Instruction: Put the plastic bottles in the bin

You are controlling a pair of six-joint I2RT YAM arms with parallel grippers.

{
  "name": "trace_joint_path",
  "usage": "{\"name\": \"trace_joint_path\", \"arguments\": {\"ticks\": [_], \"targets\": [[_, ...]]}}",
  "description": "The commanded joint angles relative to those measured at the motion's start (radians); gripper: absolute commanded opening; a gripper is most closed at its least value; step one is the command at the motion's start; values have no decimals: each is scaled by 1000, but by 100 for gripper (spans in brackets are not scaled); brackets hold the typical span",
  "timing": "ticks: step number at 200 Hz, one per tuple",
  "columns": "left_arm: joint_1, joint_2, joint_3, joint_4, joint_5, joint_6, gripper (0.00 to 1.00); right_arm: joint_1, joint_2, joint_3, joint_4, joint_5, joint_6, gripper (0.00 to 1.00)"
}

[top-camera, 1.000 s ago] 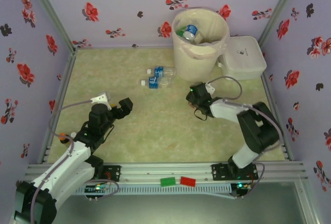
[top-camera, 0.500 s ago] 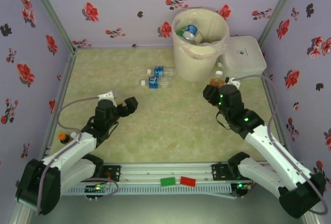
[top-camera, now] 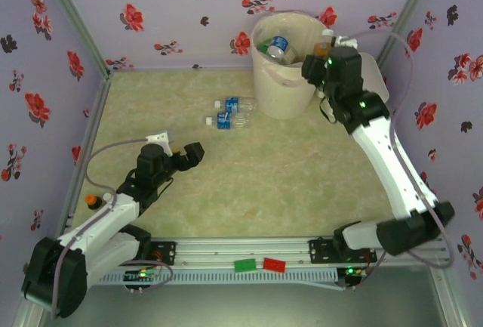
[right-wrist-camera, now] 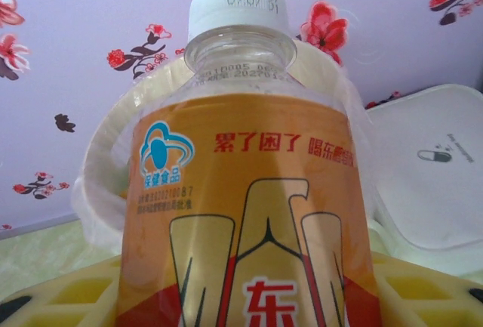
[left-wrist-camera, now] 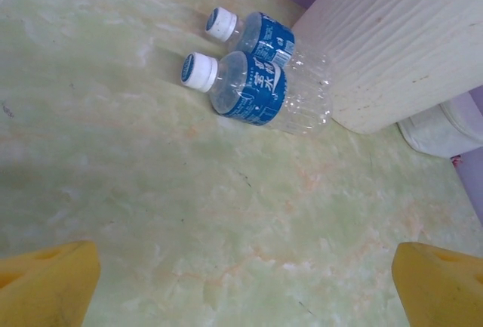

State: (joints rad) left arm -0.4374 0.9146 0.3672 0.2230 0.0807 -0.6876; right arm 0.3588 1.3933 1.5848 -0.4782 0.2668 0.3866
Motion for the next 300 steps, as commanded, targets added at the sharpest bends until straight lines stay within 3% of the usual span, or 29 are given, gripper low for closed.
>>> {"name": "trace_joint_path", "arguments": {"ticks": [1,40,80,98,129,176,203,245,273,300], "targets": [[7,-67,11,-93,17,44,100,-40,126,136,1,-90,-41,45],[8,-152,1,-189,11,61,100,-82,390,433,-131,-152,-38,46],[9,-205,-2,-238,5,75,100,-109,509,535,-198,-164,-24,50],[9,-205,1,-243,6,79,100,-115,531,556,-203,-179,-13,61],[9,-191,17,-246,5,85,100,-115,546,612,-231,-167,-15,99],[8,-127,78,-228,8,154,100,-113,486,660,-284,-179,-47,100],[10,-28,161,-216,14,243,100,-92,349,507,-251,-214,-50,100],[19,182,315,-153,100,324,100,4,37,10,-65,-207,-17,100],[19,358,453,-159,183,426,100,86,-120,-318,90,-241,91,100],[20,516,555,-136,186,495,100,167,-209,-593,283,-261,237,100]]}}
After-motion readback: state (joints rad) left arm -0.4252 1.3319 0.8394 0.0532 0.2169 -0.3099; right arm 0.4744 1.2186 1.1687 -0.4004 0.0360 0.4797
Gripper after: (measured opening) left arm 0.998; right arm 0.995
